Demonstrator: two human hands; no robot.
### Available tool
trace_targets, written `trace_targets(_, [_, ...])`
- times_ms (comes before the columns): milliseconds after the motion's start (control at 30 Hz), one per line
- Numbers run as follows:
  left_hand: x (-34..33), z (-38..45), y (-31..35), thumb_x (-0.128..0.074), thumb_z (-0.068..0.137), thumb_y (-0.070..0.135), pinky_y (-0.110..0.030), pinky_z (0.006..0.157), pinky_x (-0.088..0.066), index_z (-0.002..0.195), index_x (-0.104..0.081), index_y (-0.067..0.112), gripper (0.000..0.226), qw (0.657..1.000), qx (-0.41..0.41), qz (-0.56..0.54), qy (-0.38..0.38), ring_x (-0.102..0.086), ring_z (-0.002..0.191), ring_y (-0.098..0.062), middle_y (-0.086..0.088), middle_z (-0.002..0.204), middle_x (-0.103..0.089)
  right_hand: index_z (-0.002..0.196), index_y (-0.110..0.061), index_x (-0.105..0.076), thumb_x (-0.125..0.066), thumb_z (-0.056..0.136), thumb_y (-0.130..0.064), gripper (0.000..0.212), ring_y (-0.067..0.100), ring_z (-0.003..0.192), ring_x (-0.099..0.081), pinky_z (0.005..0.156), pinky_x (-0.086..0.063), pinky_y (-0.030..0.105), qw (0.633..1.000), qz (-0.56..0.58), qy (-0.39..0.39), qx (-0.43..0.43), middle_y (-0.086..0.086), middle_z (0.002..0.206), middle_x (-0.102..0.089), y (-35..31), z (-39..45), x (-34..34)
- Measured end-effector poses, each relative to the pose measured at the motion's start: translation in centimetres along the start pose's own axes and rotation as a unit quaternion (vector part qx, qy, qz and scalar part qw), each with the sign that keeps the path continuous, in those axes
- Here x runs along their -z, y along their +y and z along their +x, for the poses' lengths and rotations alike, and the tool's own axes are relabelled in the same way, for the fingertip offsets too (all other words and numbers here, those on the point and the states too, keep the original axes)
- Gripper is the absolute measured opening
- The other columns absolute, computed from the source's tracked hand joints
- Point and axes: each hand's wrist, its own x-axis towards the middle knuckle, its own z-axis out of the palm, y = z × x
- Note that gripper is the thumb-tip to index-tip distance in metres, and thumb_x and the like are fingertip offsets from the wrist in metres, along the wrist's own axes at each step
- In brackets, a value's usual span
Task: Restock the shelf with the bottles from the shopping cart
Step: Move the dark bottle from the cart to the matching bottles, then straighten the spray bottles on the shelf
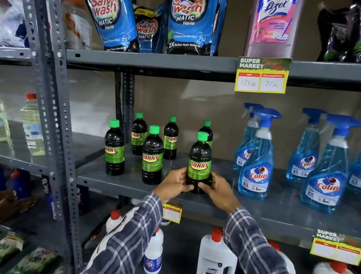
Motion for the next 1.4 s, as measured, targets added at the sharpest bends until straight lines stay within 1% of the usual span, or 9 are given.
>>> trace_targets(200, [-0.4, -2.8, 0.5, -0.077, 0.071, -0.011, -0.037, 0.110, -0.040, 0.154, -0.013, 0.015, 0.108, 0.989, -0.041, -0.063, 0.130, -0.039, 0.141, -0.028, -0.010, 0.157, -0.032, 0.149, -0.013, -0.030, -0.076, 0.081, -0.015, 0.082, 0.015, 0.129, -0.049, 0.107, -0.047, 0.038, 0.998, 0.059, -0.002, 0.001, -0.005, 0.140, -0.045, -1.3, -3.2, 2.3])
trace_targets(367, [-4.2, -6.1, 2.4, -0.079, 0.078, 0.007, -0.026, 0.080, -0.058, 0.121, -0.061, 0.023, 0.049, 0.951, -0.193, -0.024, 0.239, -0.070, 0.091, -0.016, -0.002, 0.105, -0.069, 0.111, -0.007, -0.063, -0.070, 0.084, -0.002, 0.029, 0.018, 0.093, -0.069, 0.086, -0.057, 0.035, 0.980, 0.111, 0.158, 0.057, 0.008, 0.105, -0.070, -1.2, -7.6, 8.0])
trace_targets(500, [-10.2, -3.3, 4.5, -0.070, 0.085, 0.003, -0.028, 0.089, -0.056, 0.121, -0.062, 0.018, 0.040, 0.969, -0.191, -0.047, 0.147, -0.069, 0.104, -0.017, -0.004, 0.114, -0.071, 0.097, -0.013, -0.056, -0.074, 0.076, 0.003, 0.031, 0.014, 0.072, -0.056, 0.069, -0.050, 0.024, 0.952, 0.068, 0.298, 0.032, -0.002, 0.086, -0.059, 1.3, -7.8, 11.7])
trace_targets(633, [-14.8, 1.7, 5.0, -0.056, 0.083, -0.019, -0.028, 0.104, -0.043, 0.146, -0.034, 0.008, 0.072, 0.985, -0.104, -0.095, 0.096, -0.041, 0.135, -0.017, -0.006, 0.149, -0.043, 0.111, -0.011, -0.045, -0.083, 0.067, 0.002, 0.060, 0.015, 0.093, -0.064, 0.079, -0.057, 0.029, 0.976, 0.087, 0.197, -0.038, 0.004, 0.110, -0.059, 4.6, -6.6, 13.4])
trace_targets(700, [-15.9, 3.2, 5.1, -0.047, 0.079, -0.027, -0.013, 0.090, -0.047, 0.149, -0.026, 0.004, 0.079, 0.986, -0.072, -0.123, 0.088, -0.039, 0.130, -0.013, -0.002, 0.144, -0.041, 0.115, -0.008, -0.048, -0.088, 0.064, -0.011, 0.065, 0.017, 0.105, -0.067, 0.091, -0.057, 0.043, 0.985, 0.071, 0.147, -0.048, 0.005, 0.117, -0.065, 6.7, -5.2, 13.4])
trace_targets(800, [-16.1, 5.1, 4.6, -0.043, 0.076, -0.028, -0.009, 0.066, -0.054, 0.141, -0.038, 0.006, 0.073, 0.987, -0.046, -0.144, 0.057, -0.051, 0.117, -0.016, -0.004, 0.134, -0.052, 0.111, -0.019, -0.055, -0.087, 0.063, -0.030, 0.059, 0.014, 0.105, -0.068, 0.092, -0.056, 0.044, 0.989, 0.042, 0.132, -0.053, -0.001, 0.113, -0.071, 8.3, -4.1, 13.5])
trace_targets(967, [-15.5, 6.1, 3.5, -0.053, 0.080, -0.024, -0.015, 0.078, -0.056, 0.129, -0.051, -0.001, 0.054, 0.996, -0.036, -0.078, 0.035, -0.062, 0.106, -0.021, -0.023, 0.132, -0.060, 0.091, -0.038, -0.054, -0.083, 0.067, -0.024, 0.040, 0.021, 0.105, -0.068, 0.094, -0.054, 0.051, 0.988, 0.045, 0.138, -0.050, 0.003, 0.113, -0.072, 7.8, -4.3, 14.0])
trace_targets(1200, [-15.1, 4.9, 2.9, -0.066, 0.079, -0.016, -0.008, 0.069, -0.054, 0.125, -0.050, -0.010, 0.049, 0.998, -0.029, -0.009, 0.050, -0.062, 0.083, -0.002, -0.014, 0.111, -0.063, 0.117, -0.013, -0.053, -0.076, 0.079, -0.009, 0.044, 0.025, 0.105, -0.069, 0.095, -0.055, 0.046, 0.993, 0.044, 0.106, -0.039, 0.012, 0.117, -0.070, 6.7, -5.6, 14.5])
trace_targets(1400, [-15.4, 3.4, 3.0, -0.069, 0.080, -0.012, -0.009, 0.071, -0.055, 0.124, -0.052, -0.005, 0.048, 0.997, -0.048, 0.001, 0.053, -0.064, 0.095, -0.015, -0.018, 0.118, -0.065, 0.117, -0.011, -0.052, -0.074, 0.081, -0.008, 0.042, 0.022, 0.104, -0.069, 0.094, -0.056, 0.045, 0.994, 0.045, 0.095, -0.042, 0.010, 0.117, -0.069, 6.2, -7.0, 14.5])
